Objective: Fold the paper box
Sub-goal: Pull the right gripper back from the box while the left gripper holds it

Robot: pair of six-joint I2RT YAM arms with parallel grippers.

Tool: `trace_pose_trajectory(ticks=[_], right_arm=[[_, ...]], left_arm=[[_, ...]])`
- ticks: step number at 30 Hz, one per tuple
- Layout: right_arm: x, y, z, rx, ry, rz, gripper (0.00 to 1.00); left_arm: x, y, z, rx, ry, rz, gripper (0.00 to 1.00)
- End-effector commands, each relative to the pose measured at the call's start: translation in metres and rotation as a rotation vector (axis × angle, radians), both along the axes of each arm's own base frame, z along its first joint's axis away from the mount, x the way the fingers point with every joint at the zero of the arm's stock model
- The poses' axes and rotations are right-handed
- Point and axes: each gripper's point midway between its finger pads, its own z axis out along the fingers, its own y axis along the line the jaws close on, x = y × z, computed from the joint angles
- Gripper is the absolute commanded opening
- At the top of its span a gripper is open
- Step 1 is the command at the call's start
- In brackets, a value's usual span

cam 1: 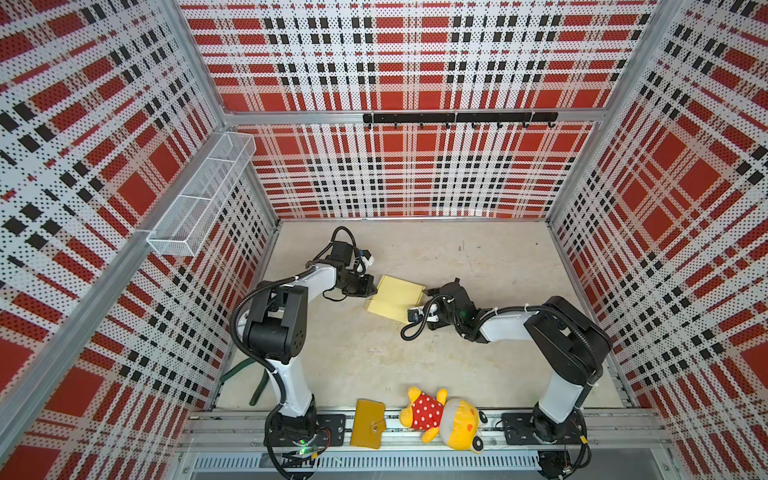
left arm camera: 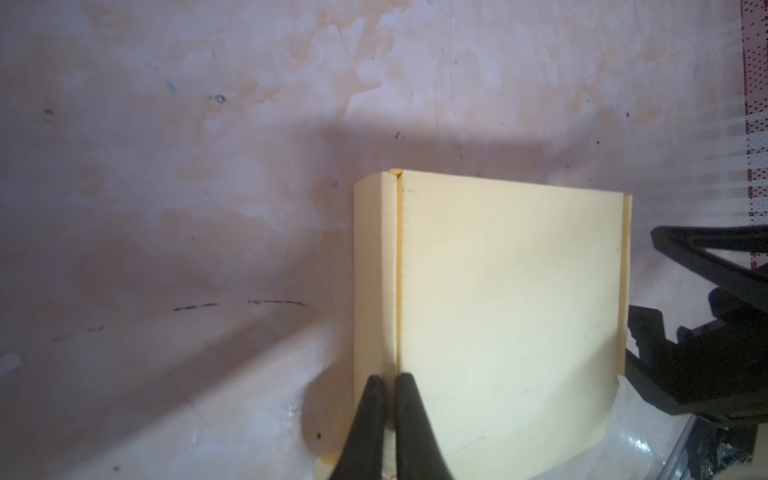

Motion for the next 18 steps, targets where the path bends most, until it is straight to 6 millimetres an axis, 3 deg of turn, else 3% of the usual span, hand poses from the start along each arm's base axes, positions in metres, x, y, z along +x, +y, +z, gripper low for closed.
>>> trace_pose_trajectory(ticks=[1,6,18], right_arm=[[0.011,0.015,0.003,0.012,-0.076,0.049,0.83],[0.018,0.021,-0.002,-0.008,-0.132,0.074,0.83],[0.023,0.052,0.029,0.072,-0.323,0.157,0.89]], left_arm=[[-0.006,0.013,-0.025,0.066,0.063,0.017,0.09],[-0.008,0.011,-0.031,0.049,0.083,0.017,0.09],[-0.009,0.008,-0.035,0.037,0.1,0.009,0.09]])
